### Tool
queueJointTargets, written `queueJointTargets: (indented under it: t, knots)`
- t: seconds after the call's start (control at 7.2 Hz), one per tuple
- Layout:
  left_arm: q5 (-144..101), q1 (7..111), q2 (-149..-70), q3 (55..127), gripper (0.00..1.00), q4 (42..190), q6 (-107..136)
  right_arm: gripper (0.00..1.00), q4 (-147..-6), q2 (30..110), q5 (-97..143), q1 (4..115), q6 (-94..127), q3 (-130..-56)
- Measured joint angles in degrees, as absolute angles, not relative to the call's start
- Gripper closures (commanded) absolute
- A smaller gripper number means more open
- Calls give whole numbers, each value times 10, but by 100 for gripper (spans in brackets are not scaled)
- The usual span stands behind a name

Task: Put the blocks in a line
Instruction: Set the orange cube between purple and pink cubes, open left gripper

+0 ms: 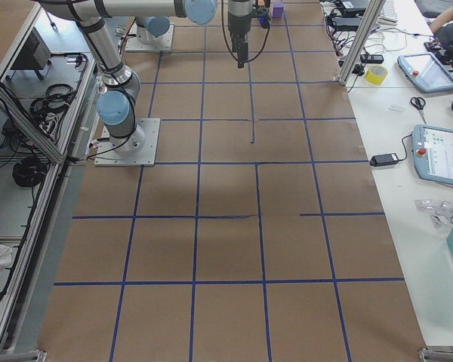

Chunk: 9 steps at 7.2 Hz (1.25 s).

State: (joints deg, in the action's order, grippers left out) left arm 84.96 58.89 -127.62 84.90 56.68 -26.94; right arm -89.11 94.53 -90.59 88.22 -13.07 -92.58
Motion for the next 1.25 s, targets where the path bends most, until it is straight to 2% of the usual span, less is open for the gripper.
queueJointTargets:
  t: [0.69, 0.97, 1.25]
  knots:
    - [855, 593, -1252, 857, 0, 576, -270, 0, -884, 948, -893, 882, -130, -928]
    - [857, 608, -1177, 842, 0, 684, -264, 0, -884, 947, -896, 882, -130, -928]
    - [856, 673, -1072, 793, 0, 844, -246, 0, -884, 946, -899, 882, -130, -928]
